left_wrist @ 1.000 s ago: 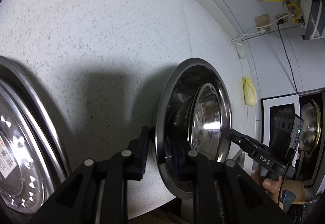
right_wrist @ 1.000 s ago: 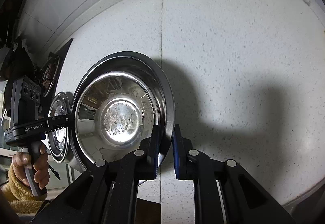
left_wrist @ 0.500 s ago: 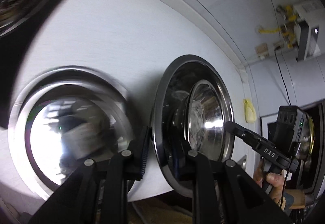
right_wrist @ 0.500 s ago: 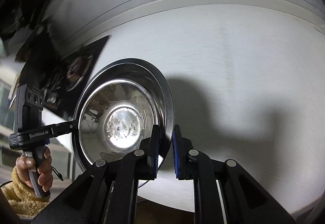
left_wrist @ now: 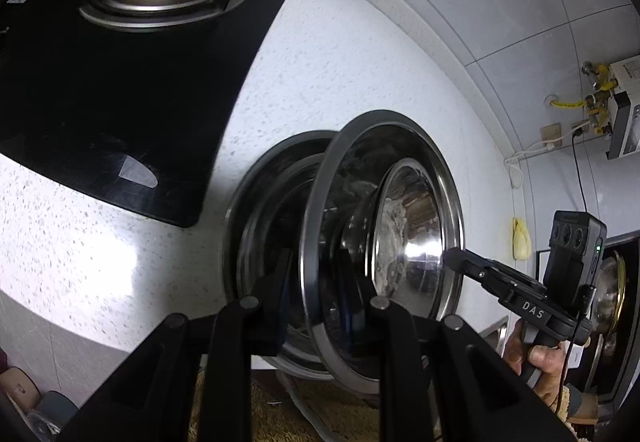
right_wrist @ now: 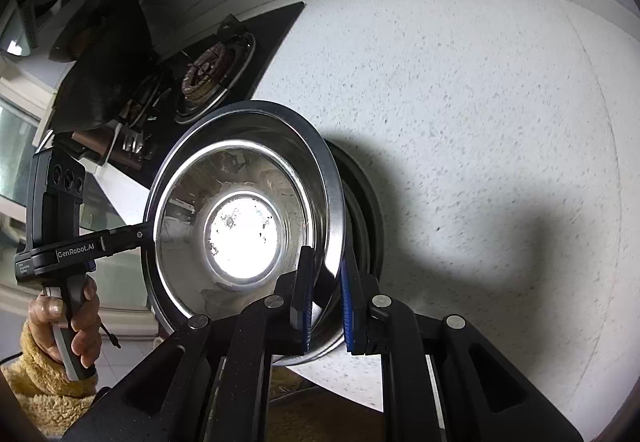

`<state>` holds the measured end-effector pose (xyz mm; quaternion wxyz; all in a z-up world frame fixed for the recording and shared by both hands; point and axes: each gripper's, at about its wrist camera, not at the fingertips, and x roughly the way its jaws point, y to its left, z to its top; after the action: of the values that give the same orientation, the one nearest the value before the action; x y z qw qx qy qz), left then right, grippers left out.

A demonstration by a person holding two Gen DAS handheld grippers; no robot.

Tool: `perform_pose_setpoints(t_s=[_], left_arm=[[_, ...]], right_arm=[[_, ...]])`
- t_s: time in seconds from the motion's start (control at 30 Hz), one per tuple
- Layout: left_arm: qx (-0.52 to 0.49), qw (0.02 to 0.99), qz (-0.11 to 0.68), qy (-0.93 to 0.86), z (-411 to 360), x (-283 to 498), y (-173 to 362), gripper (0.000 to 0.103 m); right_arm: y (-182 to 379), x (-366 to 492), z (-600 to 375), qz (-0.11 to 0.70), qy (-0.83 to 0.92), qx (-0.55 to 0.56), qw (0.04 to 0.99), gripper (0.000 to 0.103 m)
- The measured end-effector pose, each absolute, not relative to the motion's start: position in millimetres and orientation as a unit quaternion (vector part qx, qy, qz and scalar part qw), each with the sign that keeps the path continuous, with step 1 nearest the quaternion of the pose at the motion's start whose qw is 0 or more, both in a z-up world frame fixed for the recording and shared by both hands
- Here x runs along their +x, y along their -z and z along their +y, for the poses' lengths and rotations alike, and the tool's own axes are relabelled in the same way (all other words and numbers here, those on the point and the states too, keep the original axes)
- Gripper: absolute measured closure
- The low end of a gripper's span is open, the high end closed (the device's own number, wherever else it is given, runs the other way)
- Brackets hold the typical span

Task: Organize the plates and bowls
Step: 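Lift the nested bowls with both tools and lower them onto the steel plate stack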

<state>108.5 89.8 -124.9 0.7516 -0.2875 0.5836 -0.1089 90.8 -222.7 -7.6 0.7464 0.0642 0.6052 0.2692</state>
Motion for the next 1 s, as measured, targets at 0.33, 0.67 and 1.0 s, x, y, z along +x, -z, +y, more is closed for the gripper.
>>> perform_pose_setpoints(t_s=[0.33, 0.67, 1.0], left_arm=[[-0.263, 0.741, 0.602, 0.144, 85, 120, 142, 0.085], [-0.263, 0.734, 0.601, 0.173, 85, 133, 149, 0.085], [-0.272, 0.743, 0.59, 0.159, 88, 127, 151, 0.085]], right_arm=[[20, 86, -215, 0.614, -0.216, 0.084, 0.755, 0.092], [28, 84, -216, 0.612, -0.192, 0.092, 0.762, 0.092], [28, 82, -220, 0.597, -0.223, 0.082, 0.766, 0.092]])
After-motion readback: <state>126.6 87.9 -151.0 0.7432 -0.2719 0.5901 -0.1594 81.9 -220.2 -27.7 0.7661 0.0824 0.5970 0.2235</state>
